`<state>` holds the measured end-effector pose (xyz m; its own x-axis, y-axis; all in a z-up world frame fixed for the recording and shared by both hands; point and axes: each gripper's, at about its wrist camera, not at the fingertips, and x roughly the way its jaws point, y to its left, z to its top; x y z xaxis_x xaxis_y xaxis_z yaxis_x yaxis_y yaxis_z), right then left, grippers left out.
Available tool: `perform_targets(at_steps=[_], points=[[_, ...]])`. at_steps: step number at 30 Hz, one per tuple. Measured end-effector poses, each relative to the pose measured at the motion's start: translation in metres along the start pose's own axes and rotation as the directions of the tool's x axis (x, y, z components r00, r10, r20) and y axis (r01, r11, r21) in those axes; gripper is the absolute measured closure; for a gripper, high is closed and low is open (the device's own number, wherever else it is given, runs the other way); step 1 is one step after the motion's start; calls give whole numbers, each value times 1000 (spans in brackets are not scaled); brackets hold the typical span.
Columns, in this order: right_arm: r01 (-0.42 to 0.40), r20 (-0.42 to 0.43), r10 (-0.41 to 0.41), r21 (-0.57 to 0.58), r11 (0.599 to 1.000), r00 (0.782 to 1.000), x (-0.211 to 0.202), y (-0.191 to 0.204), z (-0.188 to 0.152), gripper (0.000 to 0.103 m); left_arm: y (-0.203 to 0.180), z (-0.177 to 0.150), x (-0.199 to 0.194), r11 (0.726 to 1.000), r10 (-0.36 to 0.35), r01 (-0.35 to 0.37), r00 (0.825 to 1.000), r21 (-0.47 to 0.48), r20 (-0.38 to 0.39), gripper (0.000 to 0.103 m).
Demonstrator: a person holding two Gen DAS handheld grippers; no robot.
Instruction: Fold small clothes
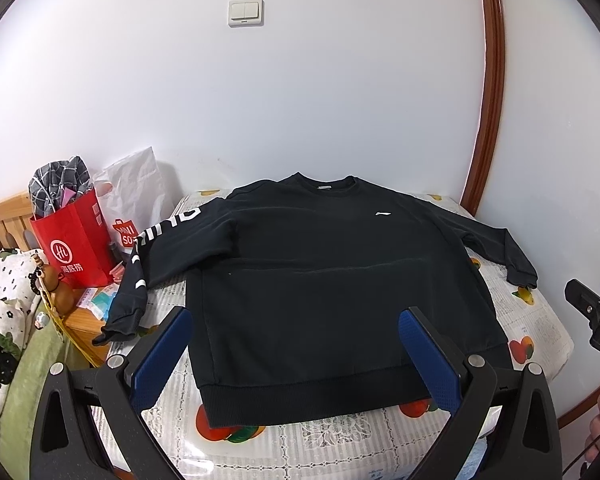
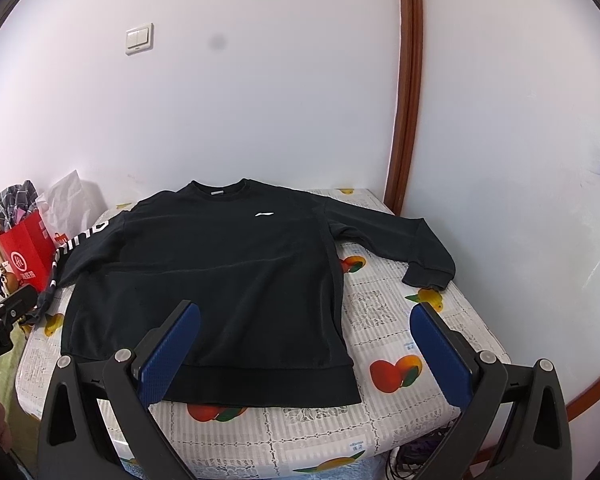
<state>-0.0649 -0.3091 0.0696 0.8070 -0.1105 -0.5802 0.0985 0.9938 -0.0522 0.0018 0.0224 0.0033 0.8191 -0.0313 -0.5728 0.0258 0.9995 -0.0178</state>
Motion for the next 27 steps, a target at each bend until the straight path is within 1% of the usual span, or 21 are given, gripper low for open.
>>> perform_targets(at_steps=[9, 14, 19, 23, 24, 27], points=[[2, -5, -2, -10, 1000, 1000, 3, 3, -1, 0, 2, -1, -1, 1000, 0, 0, 1000, 4, 8, 0], [5, 2, -5, -6, 1000, 1000, 4, 5, -1, 0, 3, 2, 0, 1000, -23, 23, 999, -2, 25, 0], [-1, 1, 1, 15, 1000, 1000, 13, 4, 2, 0, 5, 5, 12, 999, -38, 38, 999, -6, 5, 0], [15, 1, -15, 1, 1000, 1000, 29, 8, 3, 0, 9, 6, 29, 1000, -12, 12, 1000, 7, -17, 0], [14, -3, -14, 0, 1000, 1000, 34, 9, 4, 0, 11, 5, 34, 1000, 6, -6, 1000, 11, -19, 0], [8, -18, -7, 8, 1000, 1000, 52, 11, 4, 0, 19, 1, 43, 998, 65, -65, 997, -7, 28, 0]])
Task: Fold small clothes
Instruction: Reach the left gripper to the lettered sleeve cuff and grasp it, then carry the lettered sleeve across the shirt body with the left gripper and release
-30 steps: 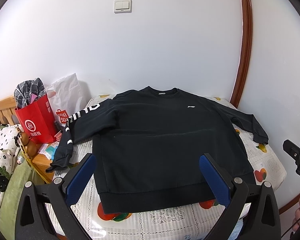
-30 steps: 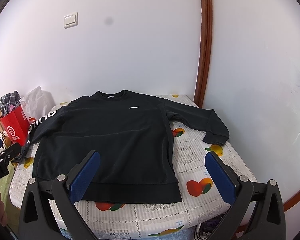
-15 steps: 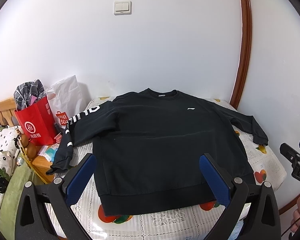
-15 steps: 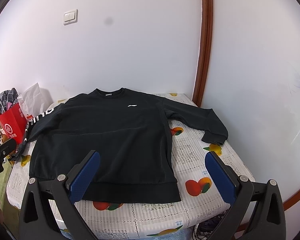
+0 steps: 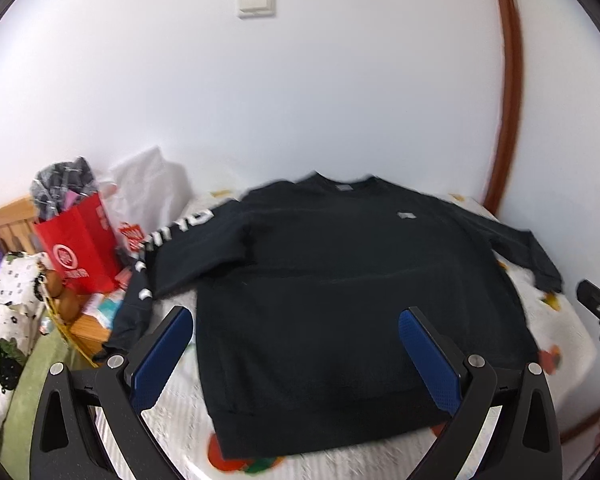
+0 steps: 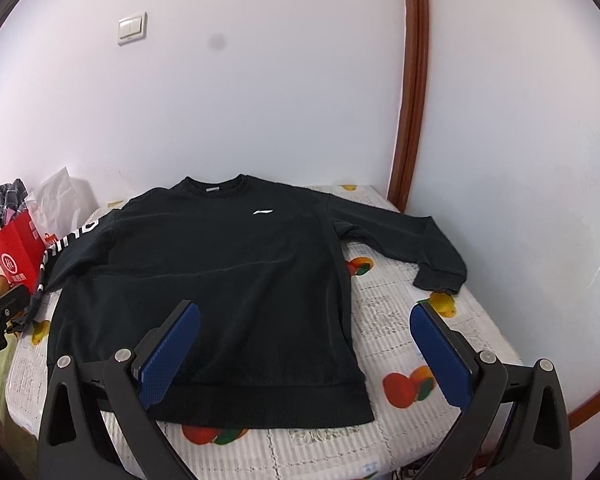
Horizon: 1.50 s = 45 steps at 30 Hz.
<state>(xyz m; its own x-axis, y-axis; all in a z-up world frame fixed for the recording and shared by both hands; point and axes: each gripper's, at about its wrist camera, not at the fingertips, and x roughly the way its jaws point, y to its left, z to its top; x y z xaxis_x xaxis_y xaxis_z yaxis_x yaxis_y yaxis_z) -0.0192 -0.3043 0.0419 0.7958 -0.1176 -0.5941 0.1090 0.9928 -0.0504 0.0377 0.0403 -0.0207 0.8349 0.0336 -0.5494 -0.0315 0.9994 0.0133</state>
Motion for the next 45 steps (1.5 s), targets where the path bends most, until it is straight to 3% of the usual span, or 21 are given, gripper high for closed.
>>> perform_targets(at_steps=[7, 14, 19, 23, 28, 31, 35, 39, 45], points=[[-7, -55, 7, 8, 1000, 998, 49, 8, -5, 0, 25, -5, 56, 999, -25, 19, 992, -45, -127, 0], [-21, -123, 23, 19, 1000, 992, 98, 22, -6, 0, 68, -14, 109, 993, 113, -119, 971, -18, -212, 0], [-49, -189, 51, 14, 999, 981, 132, 41, -7, 0, 108, -11, 135, 968, 247, -251, 943, 8, -222, 0], [-36, -210, 27, -42, 998, 977, 147, 61, -14, 0, 136, -14, 157, 962, 263, -274, 928, -5, -266, 5], [6, -248, -29, -91, 996, 968, 154, 75, -25, 0, 156, -27, 185, 956, 290, -291, 903, 45, -316, 19], [32, -256, -56, -96, 995, 965, 154, 76, -29, 0, 160, -33, 195, 947, 320, -306, 890, 94, -324, 34], [53, -273, -76, -91, 994, 959, 151, 77, -35, 0, 171, -34, 201, 949, 313, -306, 883, 76, -349, 86], [63, -274, -90, -105, 992, 958, 147, 78, -40, 0, 175, -28, 196, 946, 322, -319, 887, 64, -331, 91], [79, -268, -105, -107, 991, 958, 137, 70, -44, 0, 162, -4, 175, 968, 248, -250, 929, 30, -276, 92]])
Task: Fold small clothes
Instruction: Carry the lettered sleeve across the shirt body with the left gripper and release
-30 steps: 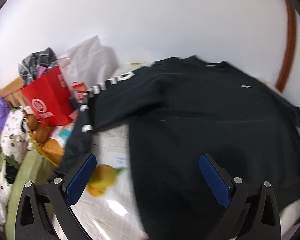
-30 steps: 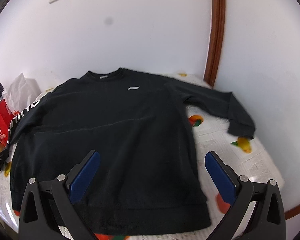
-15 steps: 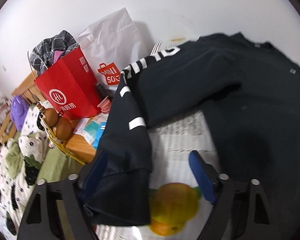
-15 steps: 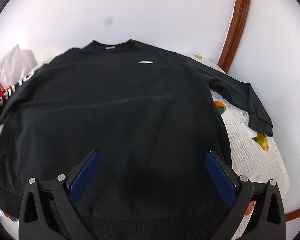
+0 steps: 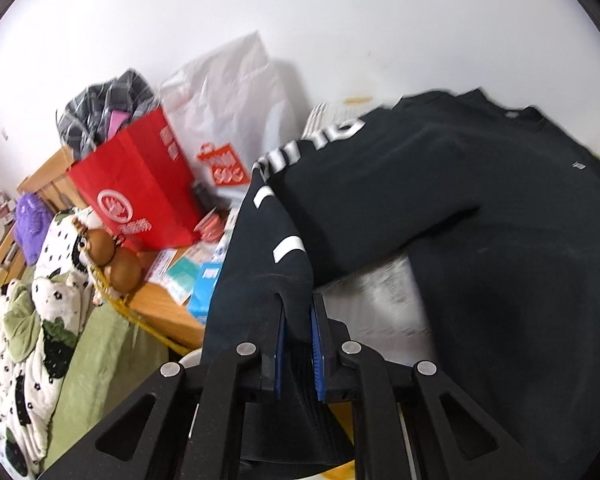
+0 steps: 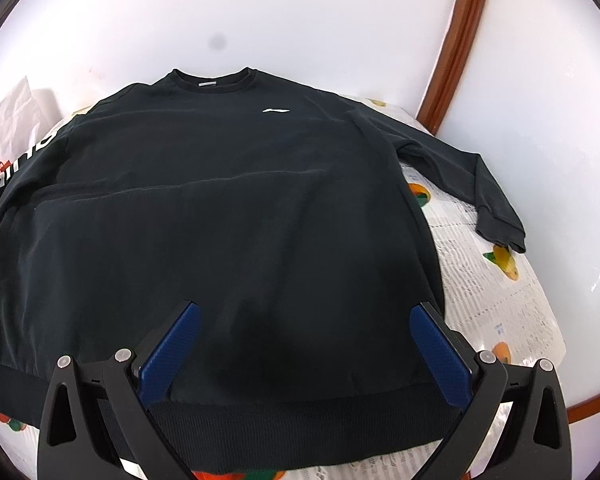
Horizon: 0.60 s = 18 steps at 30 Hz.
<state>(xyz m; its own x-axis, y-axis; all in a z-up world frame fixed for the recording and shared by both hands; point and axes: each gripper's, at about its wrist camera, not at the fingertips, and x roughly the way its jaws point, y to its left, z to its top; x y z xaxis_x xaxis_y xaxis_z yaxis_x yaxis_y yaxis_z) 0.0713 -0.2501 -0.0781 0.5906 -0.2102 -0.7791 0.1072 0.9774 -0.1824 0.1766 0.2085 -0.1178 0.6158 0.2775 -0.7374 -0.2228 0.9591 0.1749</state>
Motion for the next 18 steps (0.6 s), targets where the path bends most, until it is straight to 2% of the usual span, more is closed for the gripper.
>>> perform_targets(at_steps=[4, 10, 15, 18], points=[[-3, 5, 3, 2, 1000, 1000, -2, -12, 0, 0, -22, 16, -22, 996, -90, 90, 995, 15, 36, 92], [-54, 43, 52, 34, 998, 998, 0, -43, 10, 0, -76, 43, -52, 985, -165, 160, 983, 60, 83, 92], [-101, 60, 98, 53, 993, 993, 11, -73, 25, 1, -128, 65, -79, 979, -182, 167, 973, 114, 139, 92], [-124, 66, 122, 29, 992, 990, 16, -86, 33, 2, -156, 79, -89, 973, -215, 197, 965, 124, 152, 92]])
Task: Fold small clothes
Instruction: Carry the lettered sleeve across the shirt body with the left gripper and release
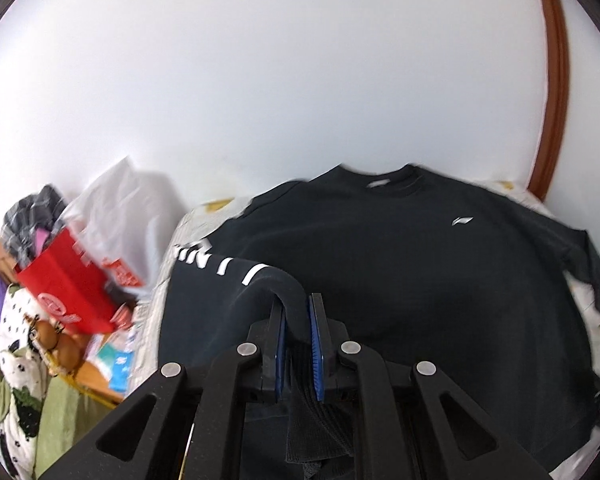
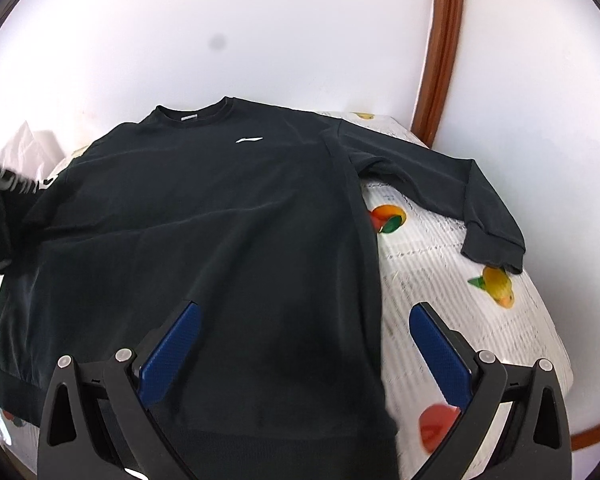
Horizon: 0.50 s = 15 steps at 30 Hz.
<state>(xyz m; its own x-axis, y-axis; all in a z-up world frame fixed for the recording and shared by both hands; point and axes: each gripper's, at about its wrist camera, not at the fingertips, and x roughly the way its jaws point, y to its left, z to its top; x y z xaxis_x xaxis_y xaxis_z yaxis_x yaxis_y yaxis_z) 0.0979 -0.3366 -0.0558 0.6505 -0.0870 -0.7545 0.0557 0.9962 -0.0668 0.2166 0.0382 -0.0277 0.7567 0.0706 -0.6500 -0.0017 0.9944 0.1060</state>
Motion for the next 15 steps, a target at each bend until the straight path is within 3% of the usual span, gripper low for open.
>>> perform_targets(at_steps=[6, 15], points=[[14, 37, -14, -7, 1000, 999, 6, -29, 6, 2, -60, 22, 9, 997, -62, 61, 998, 54, 28, 92], [5, 11, -6, 51, 999, 1000, 27, -63, 2, 2, -133, 31, 46, 984, -149, 153, 988, 88, -41, 92]])
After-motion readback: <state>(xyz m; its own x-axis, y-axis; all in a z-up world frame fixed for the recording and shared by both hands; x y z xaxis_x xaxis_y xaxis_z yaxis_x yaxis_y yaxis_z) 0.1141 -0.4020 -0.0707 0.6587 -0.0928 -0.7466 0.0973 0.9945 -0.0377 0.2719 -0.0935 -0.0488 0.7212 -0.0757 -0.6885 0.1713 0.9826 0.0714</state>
